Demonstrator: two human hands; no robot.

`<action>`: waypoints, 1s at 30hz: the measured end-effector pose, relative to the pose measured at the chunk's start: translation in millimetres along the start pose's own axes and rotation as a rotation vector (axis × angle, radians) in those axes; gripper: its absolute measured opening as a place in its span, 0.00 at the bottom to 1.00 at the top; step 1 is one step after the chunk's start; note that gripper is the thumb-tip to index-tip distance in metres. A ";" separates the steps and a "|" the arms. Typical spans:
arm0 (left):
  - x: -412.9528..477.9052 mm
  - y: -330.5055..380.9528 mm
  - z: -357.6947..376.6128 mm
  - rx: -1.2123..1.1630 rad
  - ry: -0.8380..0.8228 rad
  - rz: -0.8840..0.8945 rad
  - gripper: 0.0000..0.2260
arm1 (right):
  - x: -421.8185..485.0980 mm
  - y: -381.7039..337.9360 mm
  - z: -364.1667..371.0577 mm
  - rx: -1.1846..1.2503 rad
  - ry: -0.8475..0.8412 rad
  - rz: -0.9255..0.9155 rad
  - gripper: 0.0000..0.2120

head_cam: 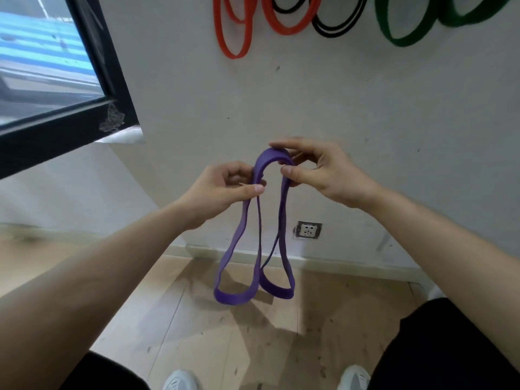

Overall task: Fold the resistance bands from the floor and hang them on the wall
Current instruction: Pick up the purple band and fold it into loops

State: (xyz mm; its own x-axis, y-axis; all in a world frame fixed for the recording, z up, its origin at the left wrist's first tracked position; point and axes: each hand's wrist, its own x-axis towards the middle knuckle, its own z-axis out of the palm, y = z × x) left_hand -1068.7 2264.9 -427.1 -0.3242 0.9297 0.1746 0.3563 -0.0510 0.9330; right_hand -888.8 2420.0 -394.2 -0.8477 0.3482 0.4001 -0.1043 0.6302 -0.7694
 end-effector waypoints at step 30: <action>11.2 -13.2 39.5 0.072 -0.094 -0.099 0.15 | 1.3 -20.2 -35.5 0.381 0.331 -0.054 0.12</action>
State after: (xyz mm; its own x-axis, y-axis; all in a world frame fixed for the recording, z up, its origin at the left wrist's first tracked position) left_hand -1042.5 2290.4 -449.9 -0.2784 0.9592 0.0491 0.3892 0.0659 0.9188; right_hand -869.3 2432.4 -360.4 -0.6318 0.5627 0.5331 -0.3776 0.3772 -0.8456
